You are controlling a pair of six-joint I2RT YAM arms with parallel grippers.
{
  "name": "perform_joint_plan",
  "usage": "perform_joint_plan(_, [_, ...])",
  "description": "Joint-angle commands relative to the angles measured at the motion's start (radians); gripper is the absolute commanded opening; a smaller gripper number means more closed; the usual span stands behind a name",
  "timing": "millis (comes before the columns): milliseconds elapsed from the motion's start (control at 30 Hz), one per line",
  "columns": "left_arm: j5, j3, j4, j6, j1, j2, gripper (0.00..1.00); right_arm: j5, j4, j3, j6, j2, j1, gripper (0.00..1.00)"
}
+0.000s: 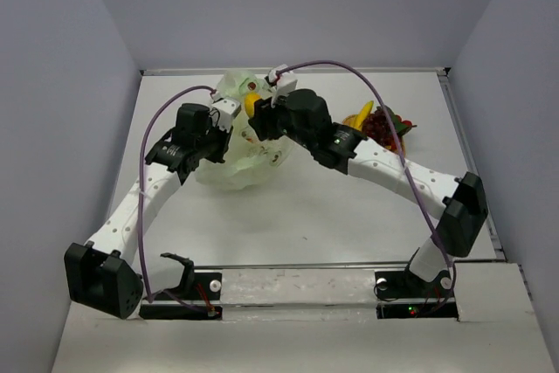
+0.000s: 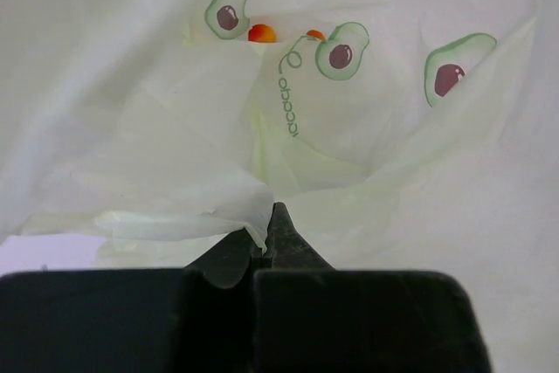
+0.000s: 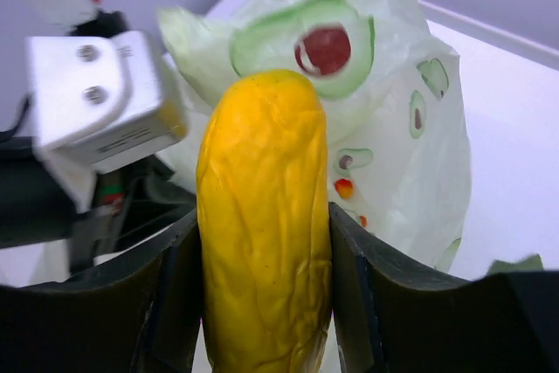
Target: Take the fake fruits out of the plastic bag
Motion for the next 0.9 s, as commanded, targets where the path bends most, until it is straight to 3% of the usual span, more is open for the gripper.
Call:
perform_joint_plan(0, [-0.064, 0.09, 0.004, -0.057, 0.007, 0.009, 0.0, -0.188, 0.045, 0.013, 0.057, -0.069, -0.046, 0.29])
perform_joint_plan(67, [-0.068, 0.114, -0.016, -0.076, 0.016, 0.021, 0.0, -0.351, 0.059, 0.03, 0.092, -0.089, -0.074, 0.29])
perform_joint_plan(167, [-0.048, 0.125, -0.014, -0.084, 0.05, 0.026, 0.0, -0.37, 0.061, 0.062, 0.135, -0.143, -0.135, 0.29])
perform_joint_plan(300, [-0.035, 0.13, -0.005, -0.084, 0.084, 0.011, 0.0, -0.266, 0.018, 0.035, 0.188, -0.227, -0.302, 0.29])
perform_joint_plan(367, [-0.027, 0.125, 0.001, -0.086, 0.091, -0.003, 0.0, -0.06, -0.1, 0.035, 0.134, -0.272, -0.371, 0.31])
perform_joint_plan(500, [-0.016, 0.099, 0.021, -0.095, 0.093, -0.034, 0.0, 0.13, -0.281, 0.012, 0.059, -0.263, -0.5, 0.33])
perform_joint_plan(633, [-0.006, 0.082, 0.029, -0.103, 0.096, -0.046, 0.0, 0.177, -0.363, -0.066, 0.132, -0.247, -0.635, 0.31])
perform_joint_plan(867, [0.007, 0.071, 0.033, -0.104, 0.094, -0.055, 0.0, 0.155, -0.364, -0.376, 0.386, -0.425, -0.778, 0.33])
